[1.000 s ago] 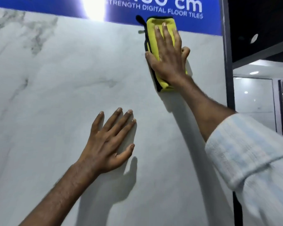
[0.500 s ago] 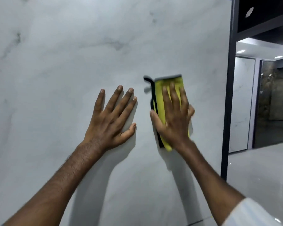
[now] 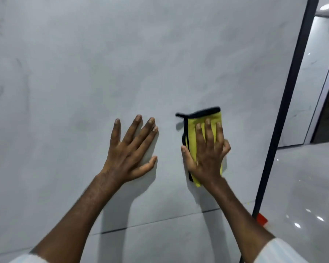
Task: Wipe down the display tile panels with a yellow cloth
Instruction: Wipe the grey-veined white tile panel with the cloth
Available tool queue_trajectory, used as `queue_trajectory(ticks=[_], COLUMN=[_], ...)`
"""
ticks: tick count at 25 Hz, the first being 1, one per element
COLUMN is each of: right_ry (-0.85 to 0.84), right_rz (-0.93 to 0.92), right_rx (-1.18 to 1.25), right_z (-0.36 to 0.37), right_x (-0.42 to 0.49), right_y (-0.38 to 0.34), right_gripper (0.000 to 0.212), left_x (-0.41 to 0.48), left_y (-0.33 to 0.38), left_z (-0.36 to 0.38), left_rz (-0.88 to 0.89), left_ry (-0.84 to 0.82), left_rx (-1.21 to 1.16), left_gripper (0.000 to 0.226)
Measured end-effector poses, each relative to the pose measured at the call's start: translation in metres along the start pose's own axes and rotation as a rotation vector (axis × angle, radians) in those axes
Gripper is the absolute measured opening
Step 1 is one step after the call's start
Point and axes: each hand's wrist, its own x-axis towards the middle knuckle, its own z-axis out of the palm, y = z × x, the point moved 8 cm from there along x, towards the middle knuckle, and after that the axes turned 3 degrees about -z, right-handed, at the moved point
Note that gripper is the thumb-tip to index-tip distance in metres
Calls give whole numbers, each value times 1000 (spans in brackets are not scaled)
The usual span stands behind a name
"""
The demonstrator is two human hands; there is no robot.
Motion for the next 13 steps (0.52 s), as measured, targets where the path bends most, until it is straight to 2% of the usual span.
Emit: queue_trajectory(ticks=[4, 6, 13], right_ry=[84, 118, -98], right_rz=[-10, 39, 14], right_rx=[20, 27, 5], right_z=[-15, -15, 25], right_x=[81, 82, -125], right_y=[-8, -11, -11], right_gripper=[73, 73, 94], left_x=[-2, -3, -3], left_y=[0, -2, -6], left_z=[10, 9, -4], left_rz=[11, -1, 57], left_ry=[11, 15, -53], left_rx=[57, 43, -32], left_gripper=[80, 79, 74])
